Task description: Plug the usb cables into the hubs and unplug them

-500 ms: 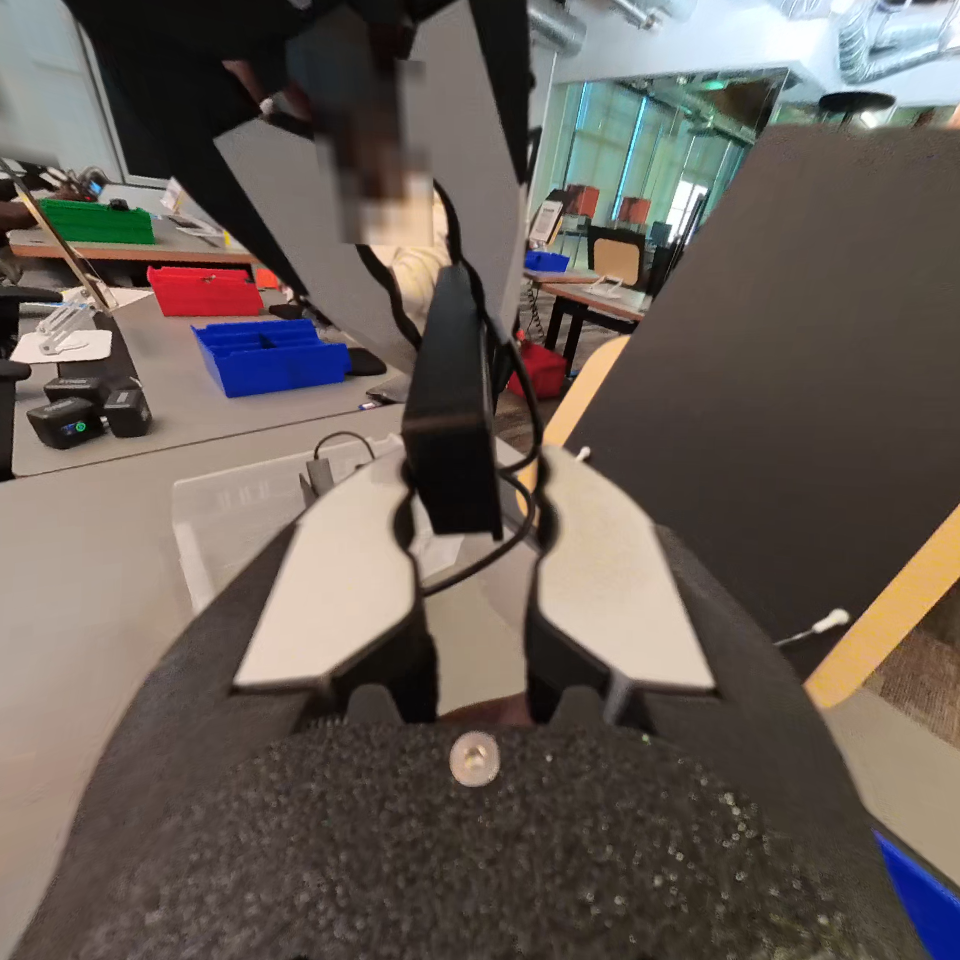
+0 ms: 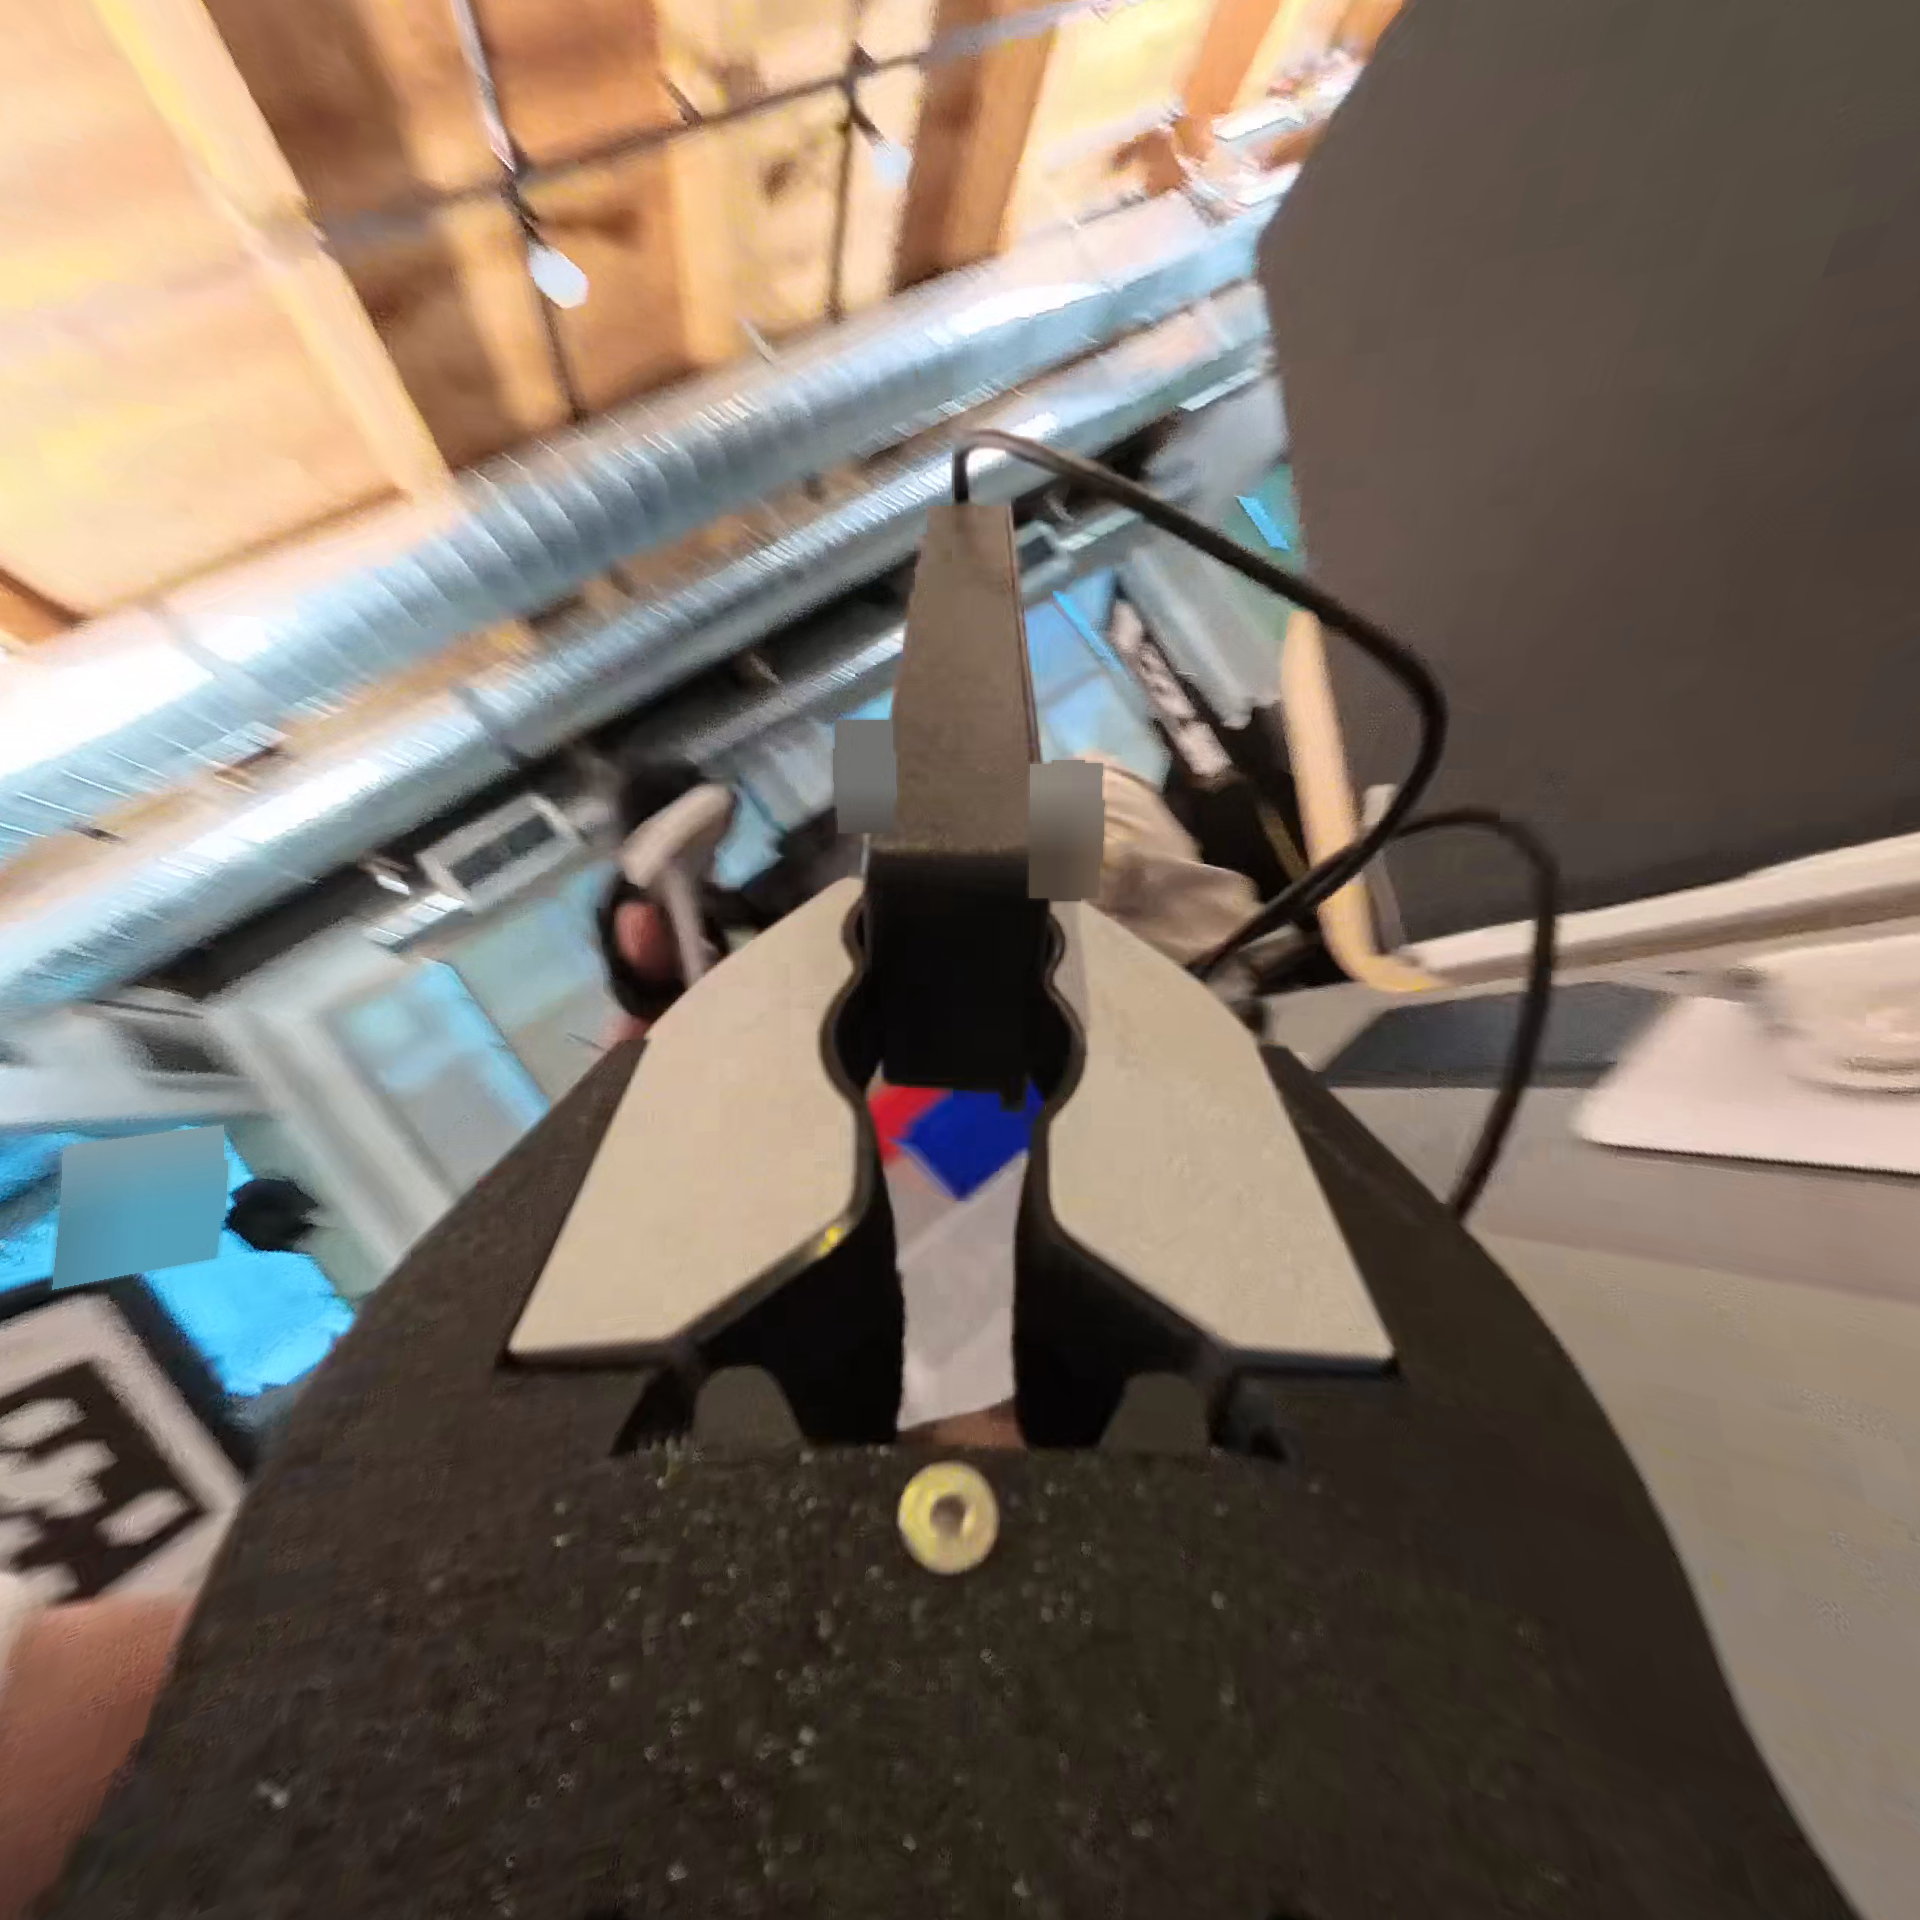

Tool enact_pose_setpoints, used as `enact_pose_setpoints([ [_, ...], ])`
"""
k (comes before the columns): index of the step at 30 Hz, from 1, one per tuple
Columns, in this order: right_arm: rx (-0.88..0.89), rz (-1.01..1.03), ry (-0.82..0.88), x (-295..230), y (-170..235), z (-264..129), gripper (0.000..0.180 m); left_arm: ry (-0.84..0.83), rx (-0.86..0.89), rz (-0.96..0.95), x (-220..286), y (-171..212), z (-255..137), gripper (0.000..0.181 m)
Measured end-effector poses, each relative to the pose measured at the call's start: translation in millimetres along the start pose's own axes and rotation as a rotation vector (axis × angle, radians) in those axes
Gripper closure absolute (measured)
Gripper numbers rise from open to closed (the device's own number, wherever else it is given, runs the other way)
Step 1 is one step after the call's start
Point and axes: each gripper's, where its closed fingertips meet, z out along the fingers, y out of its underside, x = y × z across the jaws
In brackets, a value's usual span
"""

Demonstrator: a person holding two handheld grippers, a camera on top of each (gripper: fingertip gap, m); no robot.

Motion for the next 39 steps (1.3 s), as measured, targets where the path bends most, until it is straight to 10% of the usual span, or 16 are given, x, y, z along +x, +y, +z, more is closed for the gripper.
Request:
enact_pose_setpoints([
  [17,-0.157,0.309,-0.128,-7.9,115.3,19.5,0.148,-0.027,0.076,-0.225,-16.4,92.3,-12.4,0.157],
  [25,-0.638,-0.417,0.203,43.1,137.2,-36.6,0.143,-0.491,-0.170,0.214,-47.5,149.7,-93.4,0.158],
  [39,-1.242,-0.897,0.381,107.2,224.7,-98.9,0.150,-0.523,-0.076,0.203,-58.9,189.8,-125.9,0.157],
])
